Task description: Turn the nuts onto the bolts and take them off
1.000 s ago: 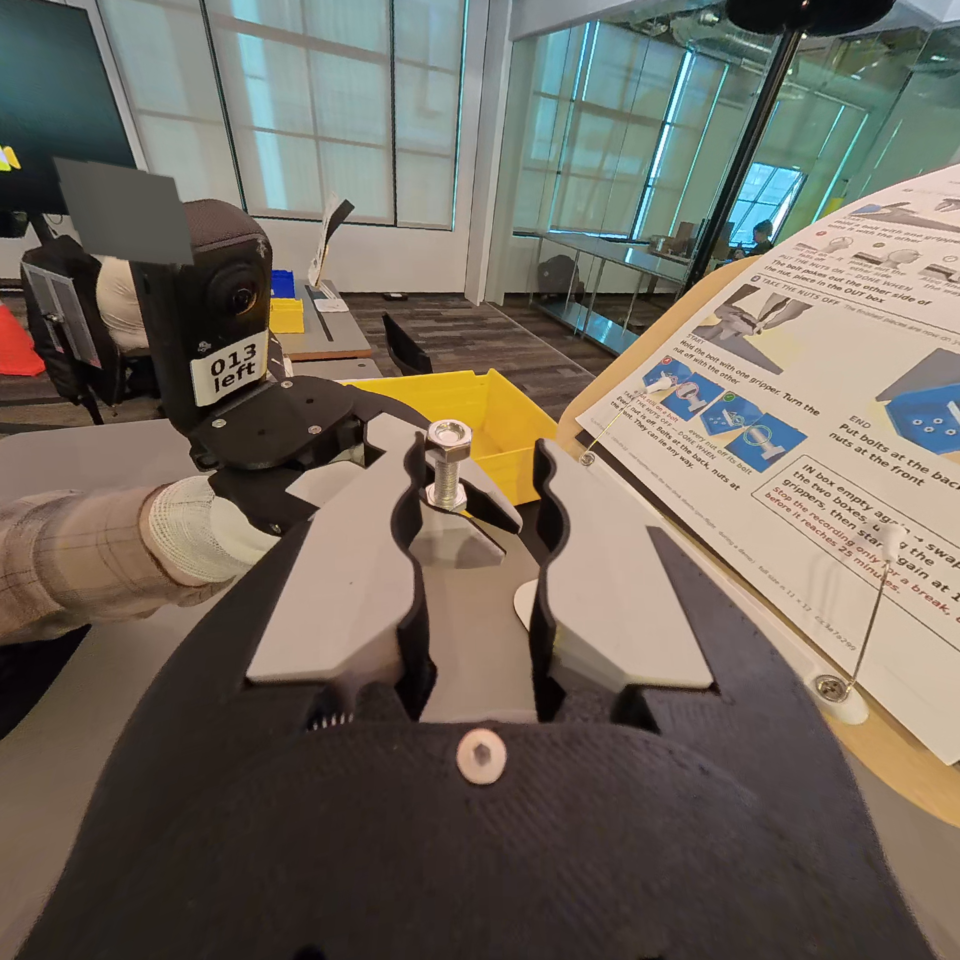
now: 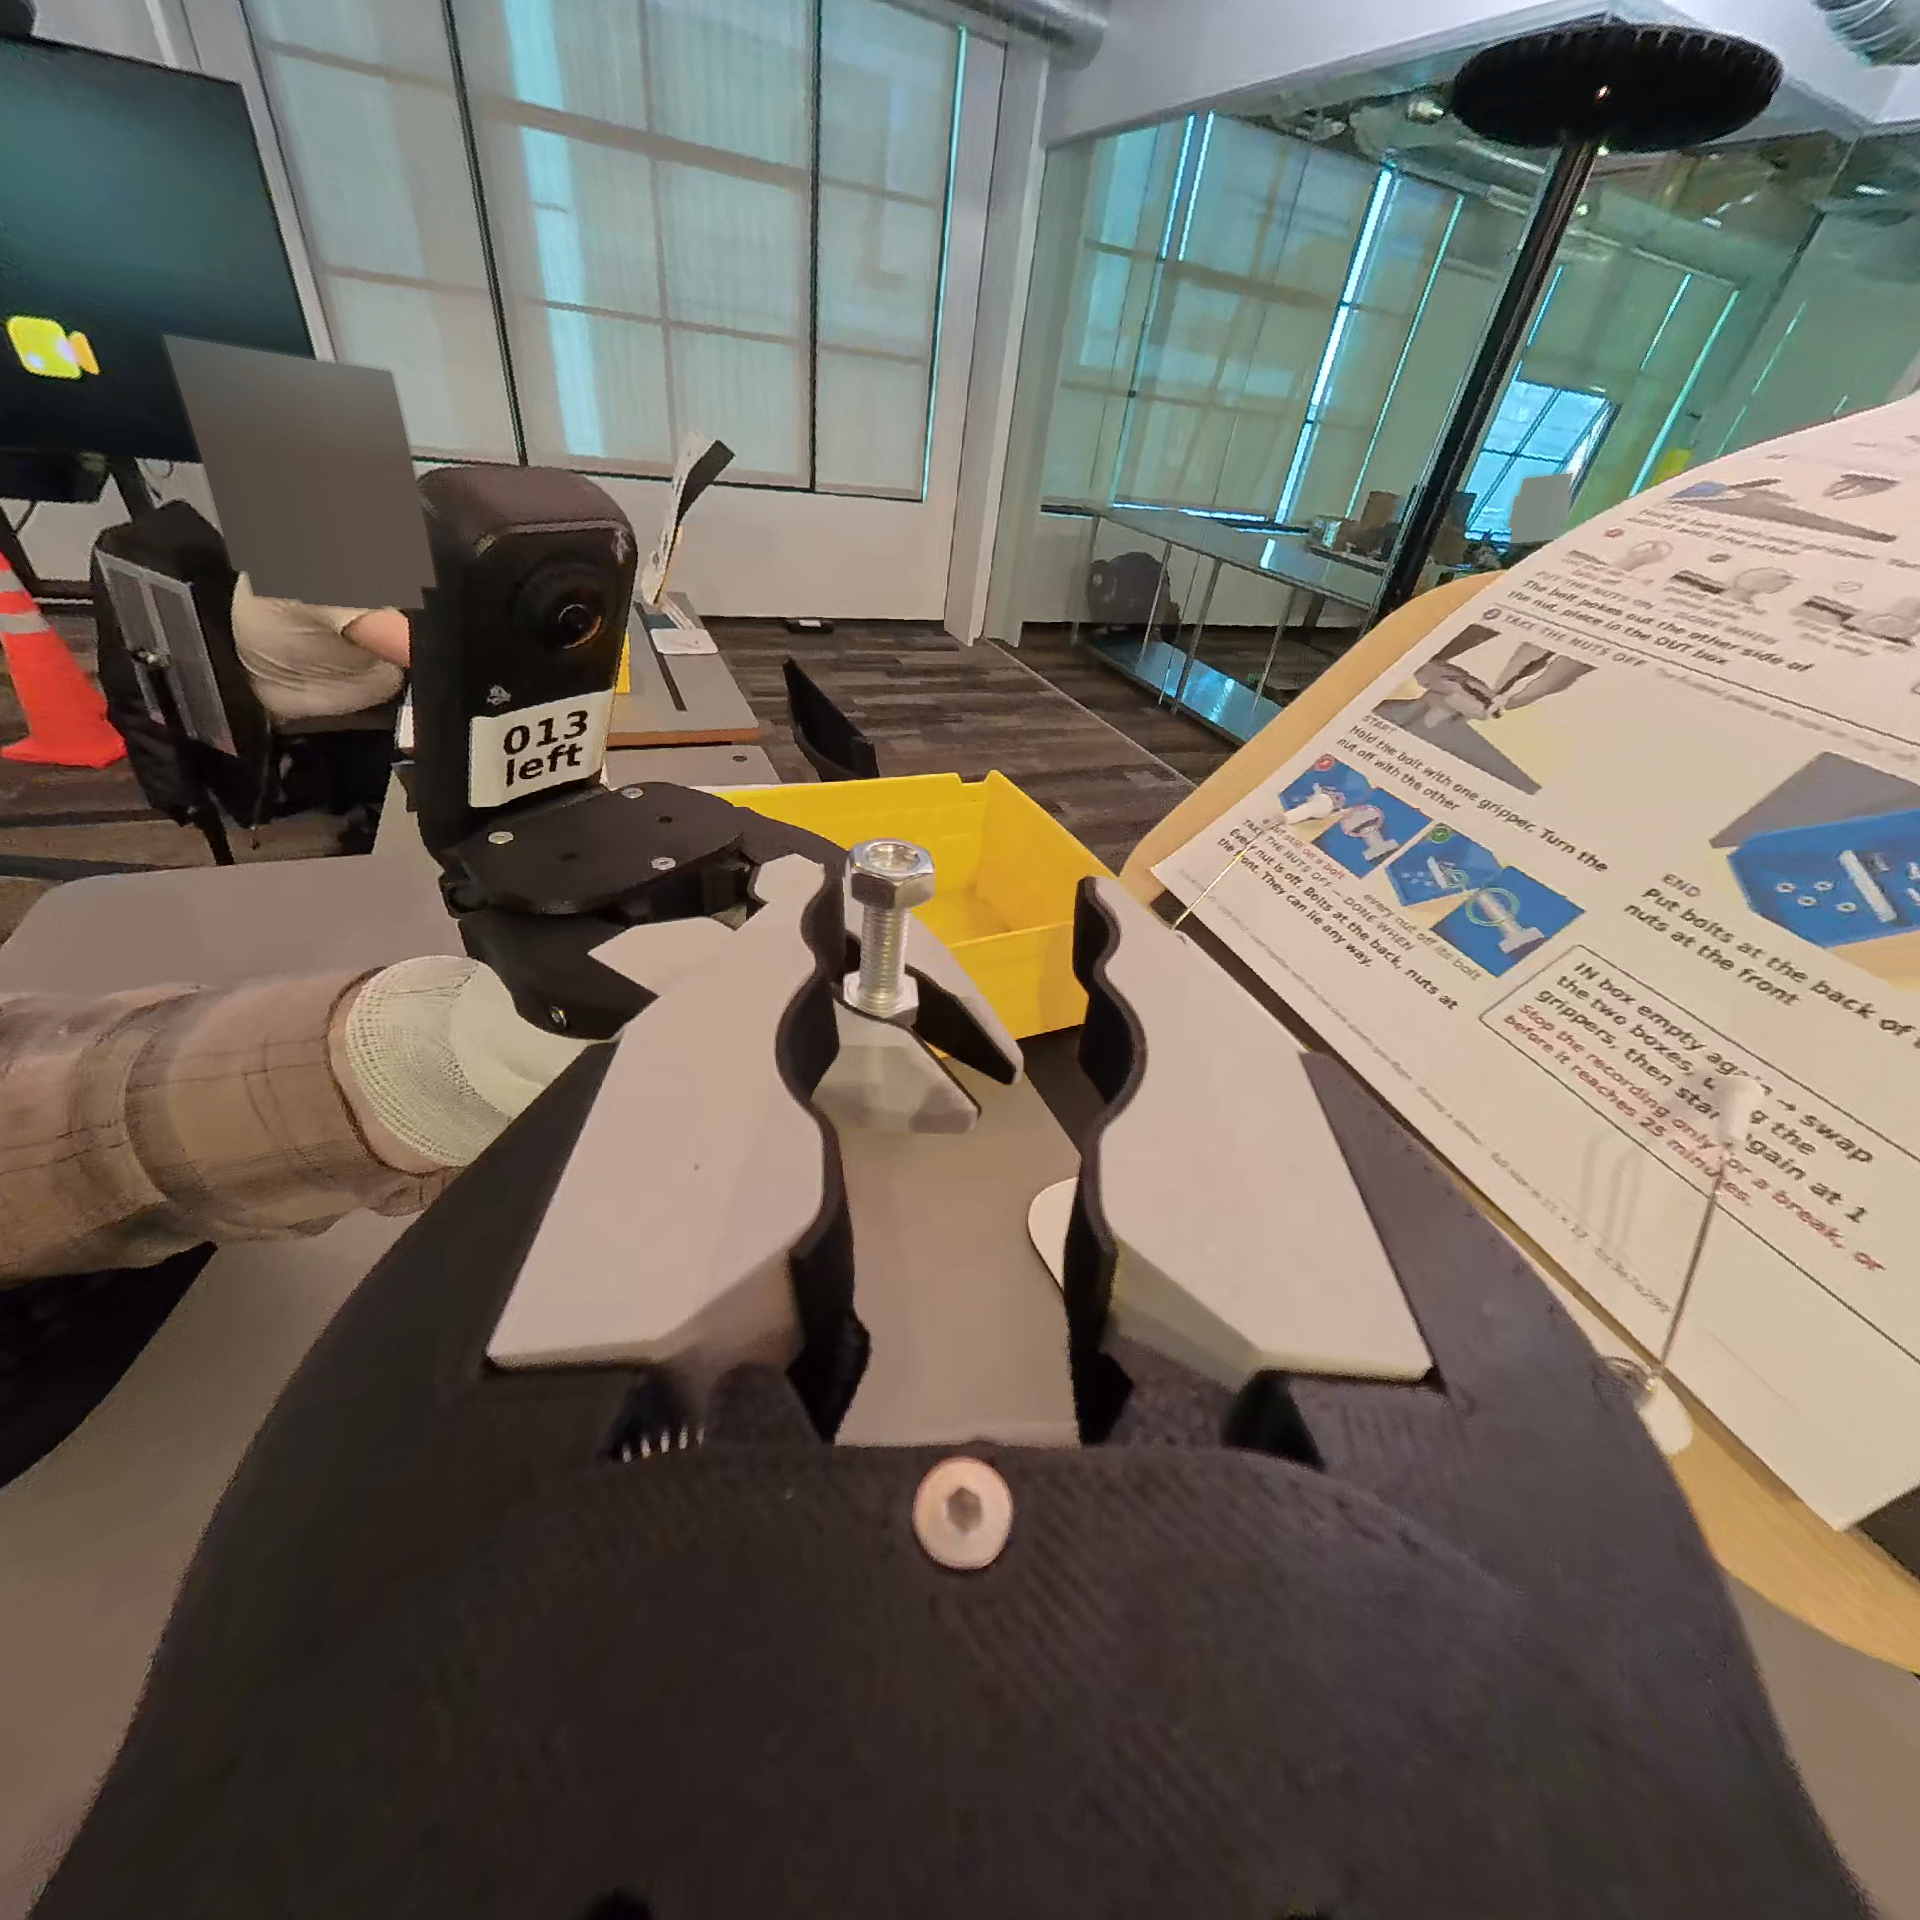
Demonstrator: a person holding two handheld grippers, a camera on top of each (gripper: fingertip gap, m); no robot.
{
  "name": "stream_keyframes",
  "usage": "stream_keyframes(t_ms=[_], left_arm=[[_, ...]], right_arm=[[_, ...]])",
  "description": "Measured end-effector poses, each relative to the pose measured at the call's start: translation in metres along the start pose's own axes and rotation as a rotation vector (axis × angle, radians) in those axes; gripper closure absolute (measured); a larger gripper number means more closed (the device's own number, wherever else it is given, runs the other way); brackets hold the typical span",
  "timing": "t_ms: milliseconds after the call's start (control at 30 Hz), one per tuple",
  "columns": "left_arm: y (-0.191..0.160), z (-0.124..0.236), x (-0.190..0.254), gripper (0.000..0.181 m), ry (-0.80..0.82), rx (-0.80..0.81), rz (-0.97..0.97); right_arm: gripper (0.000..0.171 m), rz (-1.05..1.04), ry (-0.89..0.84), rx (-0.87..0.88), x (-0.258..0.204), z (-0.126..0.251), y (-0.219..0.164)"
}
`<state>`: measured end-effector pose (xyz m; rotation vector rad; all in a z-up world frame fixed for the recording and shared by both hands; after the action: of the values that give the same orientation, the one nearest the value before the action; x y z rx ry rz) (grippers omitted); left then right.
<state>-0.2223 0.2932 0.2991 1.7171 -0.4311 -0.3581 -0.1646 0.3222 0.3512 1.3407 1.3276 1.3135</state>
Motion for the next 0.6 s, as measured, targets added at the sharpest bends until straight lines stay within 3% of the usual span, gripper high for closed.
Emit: stream_keyframes(t_ms=[267,600], left_arm=[[0.005,0.002,0.000,0.167,-0.015,0.021,0.025],[0.004,0.001,0.003,0.167,-0.013,0.023,0.015]], right_arm=[[0.132,-0.026,-0.039,0.006,0.012,0.008,0.000],[0.132,-0.003,0.019,-0.002,-0.005,-0.005,-0.002]])
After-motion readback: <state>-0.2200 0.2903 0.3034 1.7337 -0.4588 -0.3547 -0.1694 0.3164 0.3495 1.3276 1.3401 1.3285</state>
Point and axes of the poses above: each gripper's, where its closed fingertips meet, z back along the fingers, y out of its top, x = y × z across the jaws, the point moved 5 cm from there along z, back along the fingers, and after that the axes turned 10 degrees about x, right-handed, at the moved point
